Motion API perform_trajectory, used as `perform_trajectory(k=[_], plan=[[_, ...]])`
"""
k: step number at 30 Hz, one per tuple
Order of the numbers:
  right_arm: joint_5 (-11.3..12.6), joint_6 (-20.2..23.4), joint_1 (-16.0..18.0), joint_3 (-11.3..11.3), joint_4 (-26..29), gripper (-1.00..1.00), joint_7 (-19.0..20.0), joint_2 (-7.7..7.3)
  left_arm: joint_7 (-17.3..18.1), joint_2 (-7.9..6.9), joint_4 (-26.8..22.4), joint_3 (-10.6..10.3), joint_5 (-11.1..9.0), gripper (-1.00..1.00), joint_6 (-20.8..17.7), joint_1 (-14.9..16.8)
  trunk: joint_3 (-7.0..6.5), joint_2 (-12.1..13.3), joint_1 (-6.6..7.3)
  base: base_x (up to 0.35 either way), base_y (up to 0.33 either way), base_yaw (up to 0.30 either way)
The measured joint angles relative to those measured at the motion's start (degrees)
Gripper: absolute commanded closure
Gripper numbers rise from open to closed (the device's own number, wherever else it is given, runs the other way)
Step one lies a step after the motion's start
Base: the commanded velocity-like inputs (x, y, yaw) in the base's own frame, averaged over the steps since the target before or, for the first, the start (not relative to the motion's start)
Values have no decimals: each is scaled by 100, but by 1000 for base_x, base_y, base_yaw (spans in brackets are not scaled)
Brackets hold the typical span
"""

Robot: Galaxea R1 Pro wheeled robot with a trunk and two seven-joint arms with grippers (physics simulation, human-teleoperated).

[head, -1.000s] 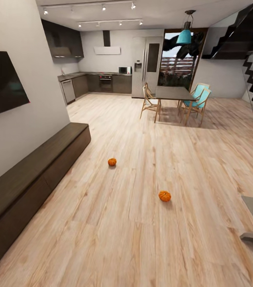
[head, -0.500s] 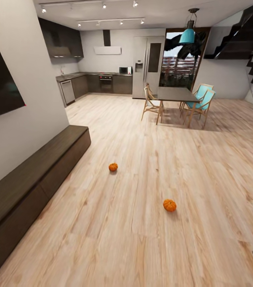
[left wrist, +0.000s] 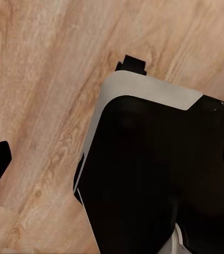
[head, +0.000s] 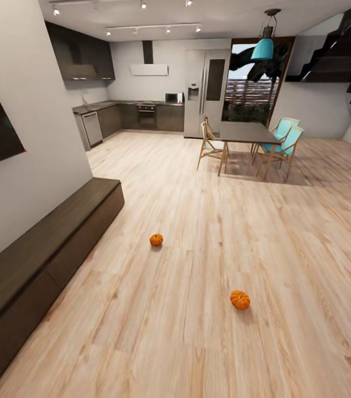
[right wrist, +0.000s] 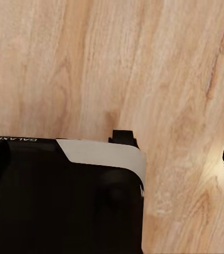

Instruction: Place each of the two pumpkins and all three candles from the living room inside a cabinet in the living room (use any cabinet), then make sure every cabinet is closed, and position the cauldron so it is next to a table in the living room.

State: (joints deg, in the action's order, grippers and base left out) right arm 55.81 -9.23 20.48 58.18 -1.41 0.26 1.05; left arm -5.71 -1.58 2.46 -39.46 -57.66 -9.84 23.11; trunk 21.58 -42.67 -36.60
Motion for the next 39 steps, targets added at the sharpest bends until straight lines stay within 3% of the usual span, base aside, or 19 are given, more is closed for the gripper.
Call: perform_trajectory(k=[23,39], plan=[[0,0,0,0,0,-100,0,-9,0,0,0,0,0,-100,0,0,0,0,0,333,0,3],[0,0,0,0,0,-100,0,-9,0,0,0,0,0,-100,0,0,0,0,0,327,-67,258]])
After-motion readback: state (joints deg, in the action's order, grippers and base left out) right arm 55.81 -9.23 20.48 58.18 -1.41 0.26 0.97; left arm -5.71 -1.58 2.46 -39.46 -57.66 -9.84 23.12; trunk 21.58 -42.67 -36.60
